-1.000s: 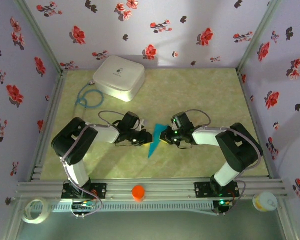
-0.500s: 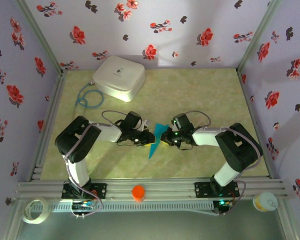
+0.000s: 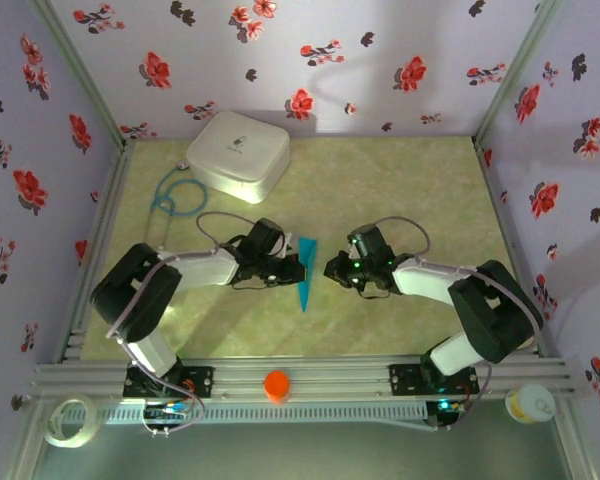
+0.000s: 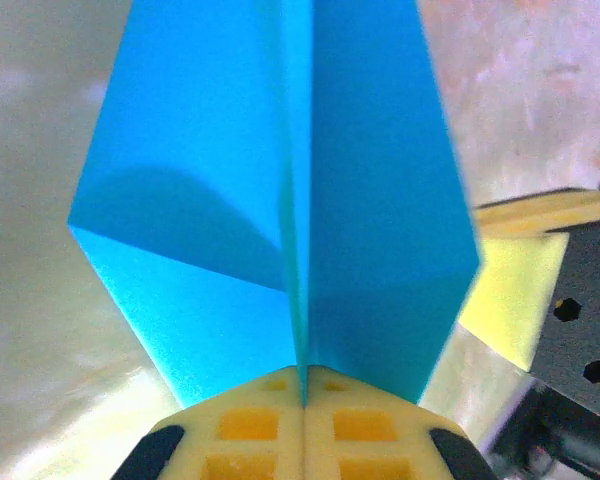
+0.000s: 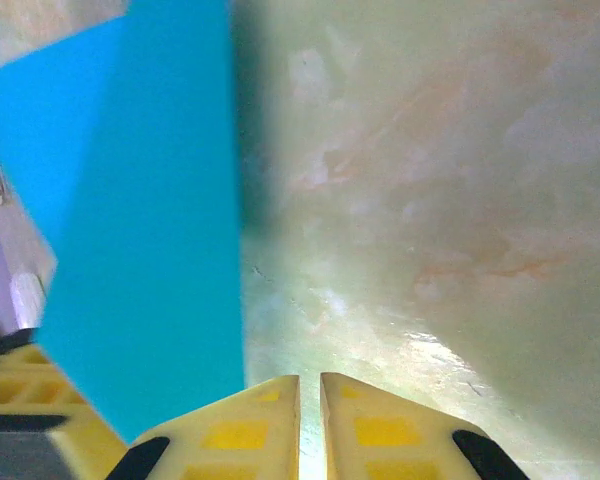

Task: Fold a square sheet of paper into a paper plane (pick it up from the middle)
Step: Turn over a paper plane at the center of the table, then move the paper plane to the center of the table.

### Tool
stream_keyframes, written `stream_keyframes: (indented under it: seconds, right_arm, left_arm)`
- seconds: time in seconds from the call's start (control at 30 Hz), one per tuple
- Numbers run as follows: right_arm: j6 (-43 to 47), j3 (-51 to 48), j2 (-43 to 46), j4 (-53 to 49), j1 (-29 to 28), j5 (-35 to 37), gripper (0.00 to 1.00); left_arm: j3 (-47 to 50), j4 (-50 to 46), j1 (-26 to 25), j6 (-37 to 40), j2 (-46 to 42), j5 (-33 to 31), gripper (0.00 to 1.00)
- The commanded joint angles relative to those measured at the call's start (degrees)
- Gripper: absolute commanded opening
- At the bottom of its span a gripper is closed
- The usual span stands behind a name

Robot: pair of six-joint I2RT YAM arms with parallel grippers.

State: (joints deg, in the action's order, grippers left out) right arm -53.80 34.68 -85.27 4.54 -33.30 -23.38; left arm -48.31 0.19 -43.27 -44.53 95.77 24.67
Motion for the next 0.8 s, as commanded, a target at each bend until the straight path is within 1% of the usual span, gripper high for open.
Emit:
stream_keyframes:
  seconds: [0.0,0.2,0.3,0.5,0.6,0.77]
  right_arm:
    - [1.1,-0.4,1.5,-2.7,0.6,3.8,0.15]
    - [-1.1,-1.4,1.2,0.1,0.6,5.0,0.15]
    - [-0.9,-0.8,0.5,0.3,0.6,4.8,0.15]
    - [-1.1,-0.6,0.4,2.4,0.6,2.7,0.17]
    - [-1.1,-1.4,1.2,3.8,0.6,2.4,0.17]
    - [-0.7,-0.9,1.2,3.6,0.6,2.4,0.17]
  left_arm:
    - [-3.2,-12.6,-0.6,4.5,-3.2,-12.5,0.01]
    - [-7.1,-23.0,-0.9,4.6,-2.5,-21.2,0.01]
    - [-8.8,-24.9,-1.4,4.8,-1.3,-22.7,0.01]
    - [-11.2,-27.2,-2.3,4.1,2.6,-23.5,0.01]
    - [-11.4,-26.5,-2.3,3.1,3.9,-21.9,0.01]
    - [-11.6,-26.4,-2.4,2.3,4.4,-21.8,0.02]
